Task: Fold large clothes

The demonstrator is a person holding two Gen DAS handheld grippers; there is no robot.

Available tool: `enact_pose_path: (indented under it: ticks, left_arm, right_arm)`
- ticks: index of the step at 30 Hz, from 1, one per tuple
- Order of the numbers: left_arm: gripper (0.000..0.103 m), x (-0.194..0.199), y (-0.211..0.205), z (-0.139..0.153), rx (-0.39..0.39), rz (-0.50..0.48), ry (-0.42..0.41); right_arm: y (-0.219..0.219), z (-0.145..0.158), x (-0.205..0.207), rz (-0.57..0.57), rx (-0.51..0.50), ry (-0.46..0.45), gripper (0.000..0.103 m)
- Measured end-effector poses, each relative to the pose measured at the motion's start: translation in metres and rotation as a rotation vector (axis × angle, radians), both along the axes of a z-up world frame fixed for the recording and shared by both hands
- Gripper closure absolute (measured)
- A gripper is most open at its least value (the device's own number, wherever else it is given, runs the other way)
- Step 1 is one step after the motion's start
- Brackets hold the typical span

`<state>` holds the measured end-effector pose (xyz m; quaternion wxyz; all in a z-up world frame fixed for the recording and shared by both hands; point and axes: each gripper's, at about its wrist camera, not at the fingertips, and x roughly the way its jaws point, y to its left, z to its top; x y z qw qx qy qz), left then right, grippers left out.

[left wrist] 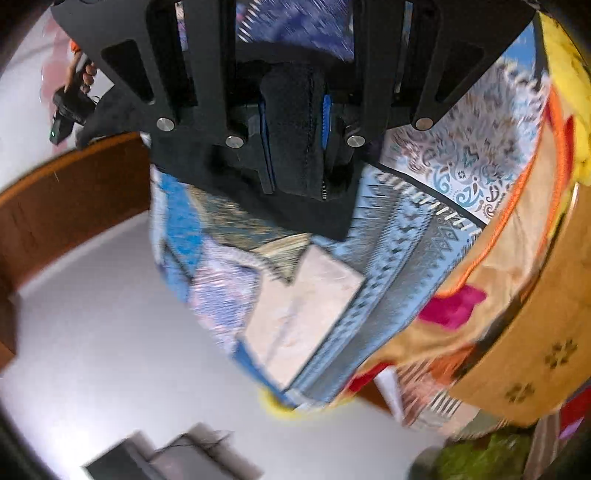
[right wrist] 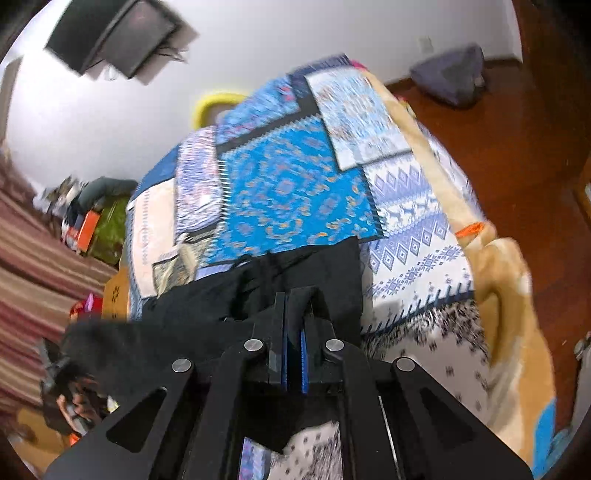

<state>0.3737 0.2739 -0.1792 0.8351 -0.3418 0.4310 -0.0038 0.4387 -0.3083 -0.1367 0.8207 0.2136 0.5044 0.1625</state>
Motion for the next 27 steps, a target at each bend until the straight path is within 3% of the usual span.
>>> enact_pose_path:
  ticks: [4, 8, 12, 17, 21, 22, 24, 27]
  left_arm:
    - [0.082, 0.026, 0.003, -0.052, -0.044, -0.009, 0.088]
    - [0.082, 0.036, -0.001, -0.073, -0.046, -0.042, 0.134]
    - [0.081, 0.036, -0.004, -0.063, 0.006, -0.074, 0.149]
    - [0.079, 0.031, -0.008, -0.036, 0.109, -0.131, 0.150]
    - [0.078, 0.030, -0.007, -0.024, 0.123, -0.136, 0.160]
    - [0.078, 0.031, -0.008, -0.023, 0.126, -0.137, 0.163]
    - [0.078, 0.033, -0.009, -0.025, 0.135, -0.137, 0.172]
    - [0.078, 0.035, -0.010, -0.031, 0.139, -0.115, 0.195]
  right_arm:
    - [0.007, -0.031, 0.021, 0.042, -0.024, 0.049, 0.099]
    - [0.013, -0.039, 0.025, 0.112, -0.049, 0.065, 0.098]
    - [0.005, -0.037, 0.027, 0.138, -0.047, 0.116, 0.095]
    - [-0.003, -0.007, 0.012, 0.197, -0.079, 0.070, 0.093]
    - [-0.009, 0.012, 0.002, 0.259, -0.116, 0.033, 0.093]
    - [-0.014, 0.013, 0.002, 0.239, -0.120, 0.039, 0.091]
    - [-0.026, 0.019, 0.001, 0.145, -0.224, 0.013, 0.080]
    - [-0.055, 0.031, -0.007, -0.004, -0.306, -0.015, 0.079]
